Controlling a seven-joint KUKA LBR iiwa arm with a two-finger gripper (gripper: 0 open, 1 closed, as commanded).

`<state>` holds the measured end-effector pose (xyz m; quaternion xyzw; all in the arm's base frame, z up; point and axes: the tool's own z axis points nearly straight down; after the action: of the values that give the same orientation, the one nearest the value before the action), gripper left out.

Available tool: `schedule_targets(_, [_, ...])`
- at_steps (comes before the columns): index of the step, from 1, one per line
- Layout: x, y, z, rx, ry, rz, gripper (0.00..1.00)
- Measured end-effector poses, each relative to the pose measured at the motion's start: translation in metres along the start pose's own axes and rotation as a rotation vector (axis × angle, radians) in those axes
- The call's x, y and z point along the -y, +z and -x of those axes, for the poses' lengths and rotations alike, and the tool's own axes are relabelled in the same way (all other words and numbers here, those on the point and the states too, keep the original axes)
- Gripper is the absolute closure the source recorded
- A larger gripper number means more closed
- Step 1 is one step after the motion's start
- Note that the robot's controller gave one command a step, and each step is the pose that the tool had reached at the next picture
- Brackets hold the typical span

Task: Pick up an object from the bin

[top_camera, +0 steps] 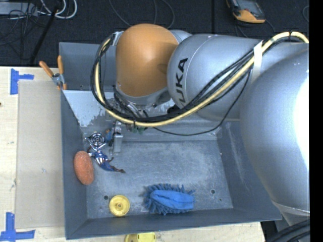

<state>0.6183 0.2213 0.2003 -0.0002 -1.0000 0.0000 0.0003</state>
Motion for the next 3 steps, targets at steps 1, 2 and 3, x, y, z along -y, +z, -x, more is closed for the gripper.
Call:
schedule_targets(1, [0.010, 0.036, -0.001, 0.004, 0.095, 0.001, 0.00])
schedule_targets(2, [0.008, 0.110, -0.007, 0.004, 0.076, 0.001, 0.00])
schedule_targets(3, [-0.007, 0.134, -0.016, -0.004, -0.159, 0.001, 0.00])
